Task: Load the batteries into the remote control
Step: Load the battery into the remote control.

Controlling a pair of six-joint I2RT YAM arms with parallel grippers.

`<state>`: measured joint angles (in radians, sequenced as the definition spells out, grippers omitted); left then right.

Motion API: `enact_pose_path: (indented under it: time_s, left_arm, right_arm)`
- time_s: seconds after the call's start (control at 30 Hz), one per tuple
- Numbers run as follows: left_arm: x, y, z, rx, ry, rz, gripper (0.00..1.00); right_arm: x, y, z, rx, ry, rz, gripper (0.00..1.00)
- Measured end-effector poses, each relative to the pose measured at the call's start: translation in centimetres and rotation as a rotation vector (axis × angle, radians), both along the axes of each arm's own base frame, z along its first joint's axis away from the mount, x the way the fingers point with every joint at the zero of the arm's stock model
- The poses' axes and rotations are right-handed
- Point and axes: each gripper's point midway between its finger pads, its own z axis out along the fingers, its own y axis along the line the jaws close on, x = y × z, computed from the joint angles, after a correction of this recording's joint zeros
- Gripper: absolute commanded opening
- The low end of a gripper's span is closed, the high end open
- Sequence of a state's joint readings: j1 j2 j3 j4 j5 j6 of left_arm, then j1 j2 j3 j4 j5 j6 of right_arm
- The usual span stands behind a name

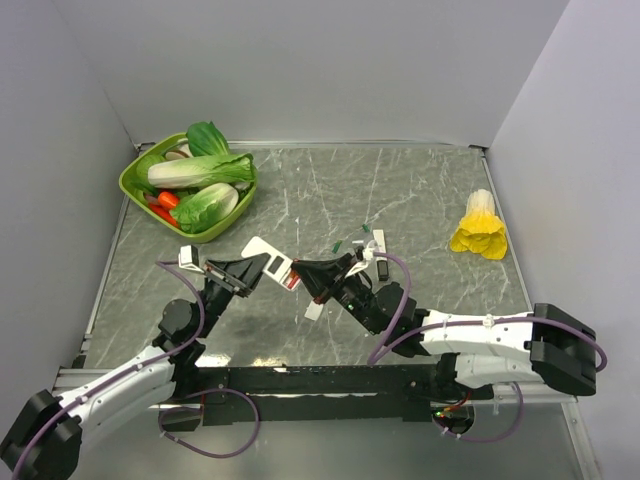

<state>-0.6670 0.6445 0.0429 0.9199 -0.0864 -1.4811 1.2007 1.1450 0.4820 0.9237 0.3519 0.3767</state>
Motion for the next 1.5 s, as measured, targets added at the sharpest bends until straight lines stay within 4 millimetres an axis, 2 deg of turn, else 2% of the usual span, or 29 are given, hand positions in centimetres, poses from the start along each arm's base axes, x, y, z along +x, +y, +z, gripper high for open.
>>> enact_pose_path:
  time_s: [0.37,0.63,1.0,1.5]
  left_arm:
    - [0.1,0.2,-0.2,-0.002,0.009,0.019,0.01]
    - [0.1,0.5,-0.1,-0.006,0.008,0.028,0.02]
    - [0.2,0.6,-0.5,0.007,0.02,0.039,0.01]
    - [0.5,0.8,-1.2,0.038,0.034,0.064,0.01]
  right_arm:
    - [-0.6,0.8,-0.7,0.005,0.018,0.019,0.01]
    - [-0.8,0.9,-0.7,0.021,0.031,0.007,0.18]
    - [-1.0,1.1,-1.2,0.003,0.037,0.004,0.31]
    - [-0.7,0.8,-2.1,-0.064,0.023,-0.035,0.43]
